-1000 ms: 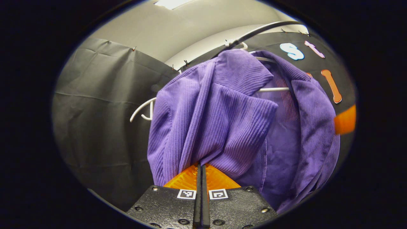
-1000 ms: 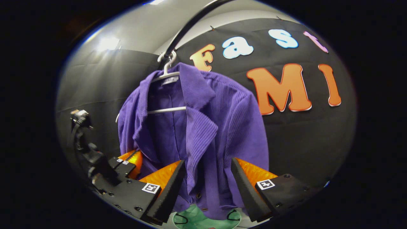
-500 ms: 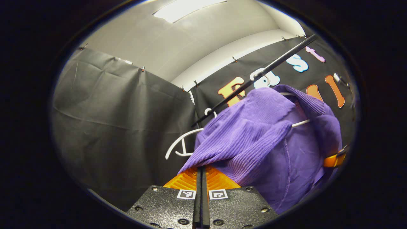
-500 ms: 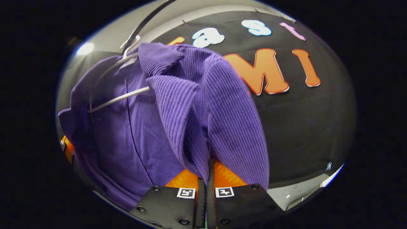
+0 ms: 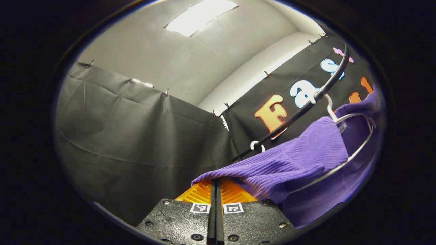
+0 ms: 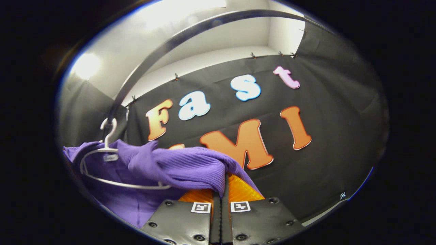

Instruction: Grasp the clothes on the hanger with both hands and then place them into the laundry hamper below.

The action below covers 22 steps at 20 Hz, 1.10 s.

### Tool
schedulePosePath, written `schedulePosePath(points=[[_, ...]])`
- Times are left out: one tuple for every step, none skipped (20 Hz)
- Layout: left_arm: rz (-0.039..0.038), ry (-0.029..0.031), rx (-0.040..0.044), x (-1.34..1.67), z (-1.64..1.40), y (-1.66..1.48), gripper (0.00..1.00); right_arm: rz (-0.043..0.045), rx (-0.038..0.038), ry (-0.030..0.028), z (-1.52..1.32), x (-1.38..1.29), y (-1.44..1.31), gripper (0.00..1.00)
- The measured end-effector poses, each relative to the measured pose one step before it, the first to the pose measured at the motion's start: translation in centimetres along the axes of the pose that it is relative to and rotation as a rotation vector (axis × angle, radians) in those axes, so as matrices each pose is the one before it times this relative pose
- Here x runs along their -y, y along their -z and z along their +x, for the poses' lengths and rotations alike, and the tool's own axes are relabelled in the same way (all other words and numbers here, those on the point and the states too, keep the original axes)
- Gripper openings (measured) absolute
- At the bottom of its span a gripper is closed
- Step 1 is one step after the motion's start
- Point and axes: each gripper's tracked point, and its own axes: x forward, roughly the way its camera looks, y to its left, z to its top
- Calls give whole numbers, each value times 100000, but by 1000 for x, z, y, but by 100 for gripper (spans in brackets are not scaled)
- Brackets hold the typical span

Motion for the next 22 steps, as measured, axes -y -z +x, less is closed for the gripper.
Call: schedulePosePath(points=[[-707,-23,-80,251,1165,-42,1,1833,1782,1034,985,19,-522,8],[-902,143,-746,154,866,54,1,1448,976,745,1032,8,-343,7],[-942,100,-456,262,789,67,1,473,314,99,783,141,-193,7],[-502,6,-516,22,676,85,3,-186,-148,-407,1142,-8,-183,7],[-70,-14,-587,207,581,256,3,-690,-586,-756,1281,44,-93,7],[-85,-140,-1088,57,568,264,1,-535,-1094,-836,1051,-13,209,7],[-731,-259,-2001,66,440,629,1,579,-1900,-1048,1206,-234,402,8],[-1051,-475,-2386,-6,420,644,1,1460,-2869,-1466,973,-308,611,8],[-323,-827,-1925,-117,420,693,1,1794,-2989,-1961,1070,-393,737,8],[288,-900,-1756,-232,244,609,1,1015,-2748,-1717,985,-315,592,8],[252,-444,-1813,45,268,717,1,598,-1487,-1355,1100,-163,577,8],[185,-106,-1908,123,215,776,1,-550,-1501,-1034,809,-157,888,8],[-30,176,-2247,51,133,878,1,-1712,-1330,-984,745,-35,918,8],[-174,346,-2615,-71,115,974,1,-1495,-1154,-1190,696,-202,990,8],[-39,110,-2716,-20,58,997,1,-831,-1238,-1792,452,-422,1105,8],[14,-175,-2433,-151,-72,893,1,-947,-1439,-1461,306,-475,1086,7],[-23,-821,-1696,-365,-47,824,1,-1946,-1065,-739,-59,-330,844,8],[133,-1266,-1615,-647,-17,763,1,-2803,-359,-23,-34,-43,704,8],[86,-998,-1658,-513,91,800,1,-1404,-1663,-1605,-522,-461,839,8],[-77,-351,-994,-482,-213,688,1,-557,-925,-1784,-519,-582,874,7],[42,-92,-236,-445,-389,486,1,-1031,-841,-1356,-563,-591,727,8],[808,43,420,-281,-646,11,1,-1993,-758,-196,-554,-256,608,8]])
